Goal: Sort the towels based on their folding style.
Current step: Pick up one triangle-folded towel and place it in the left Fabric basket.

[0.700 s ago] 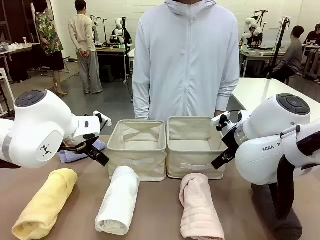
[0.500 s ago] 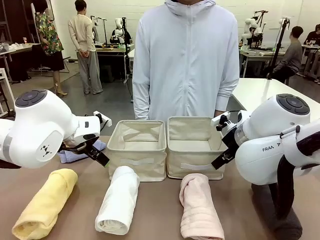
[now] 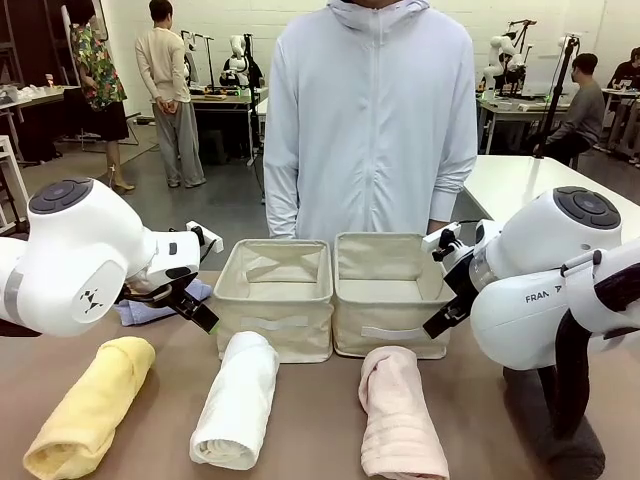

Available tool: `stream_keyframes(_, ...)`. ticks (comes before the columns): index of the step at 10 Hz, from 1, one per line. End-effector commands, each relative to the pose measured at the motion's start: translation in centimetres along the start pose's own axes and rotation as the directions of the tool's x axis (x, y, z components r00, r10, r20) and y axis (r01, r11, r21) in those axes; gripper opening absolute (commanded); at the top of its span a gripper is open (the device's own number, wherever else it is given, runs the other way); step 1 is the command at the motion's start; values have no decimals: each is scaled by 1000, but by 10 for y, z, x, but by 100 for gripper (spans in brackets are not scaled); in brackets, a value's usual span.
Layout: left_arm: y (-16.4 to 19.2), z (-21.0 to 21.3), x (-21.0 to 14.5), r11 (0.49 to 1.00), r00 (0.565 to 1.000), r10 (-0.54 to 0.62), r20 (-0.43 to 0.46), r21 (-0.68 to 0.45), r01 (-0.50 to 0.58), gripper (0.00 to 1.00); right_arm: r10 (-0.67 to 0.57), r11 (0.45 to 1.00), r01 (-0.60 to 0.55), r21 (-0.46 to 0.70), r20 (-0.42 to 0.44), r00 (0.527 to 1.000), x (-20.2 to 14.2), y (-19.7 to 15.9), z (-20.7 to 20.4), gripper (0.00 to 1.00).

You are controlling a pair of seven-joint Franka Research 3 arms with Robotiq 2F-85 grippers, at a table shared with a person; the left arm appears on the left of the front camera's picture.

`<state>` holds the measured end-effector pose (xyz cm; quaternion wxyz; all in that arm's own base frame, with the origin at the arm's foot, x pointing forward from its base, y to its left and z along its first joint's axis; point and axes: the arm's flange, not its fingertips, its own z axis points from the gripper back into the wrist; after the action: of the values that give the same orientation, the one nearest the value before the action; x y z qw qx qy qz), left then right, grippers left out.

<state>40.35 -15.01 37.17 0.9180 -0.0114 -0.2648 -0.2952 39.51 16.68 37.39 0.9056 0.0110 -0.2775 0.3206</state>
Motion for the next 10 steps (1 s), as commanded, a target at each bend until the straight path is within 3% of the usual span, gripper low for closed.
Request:
stream_keyframes(1, 0, 0, 0, 1000, 1000, 0, 0, 0, 0, 100, 0, 1000, 0, 0, 0, 1000, 0, 0, 0, 100)
stream_keyframes(9, 0, 0, 0, 1000, 1000, 0, 0, 0, 0, 100, 0, 1000, 0, 0, 0, 1000, 0, 0, 0, 100)
stream_keyframes(10, -2, 24, 9, 1000, 1000, -26, -10, -17, 26, 100, -6, 999, 7, -38, 34, 999, 12, 4, 30, 100)
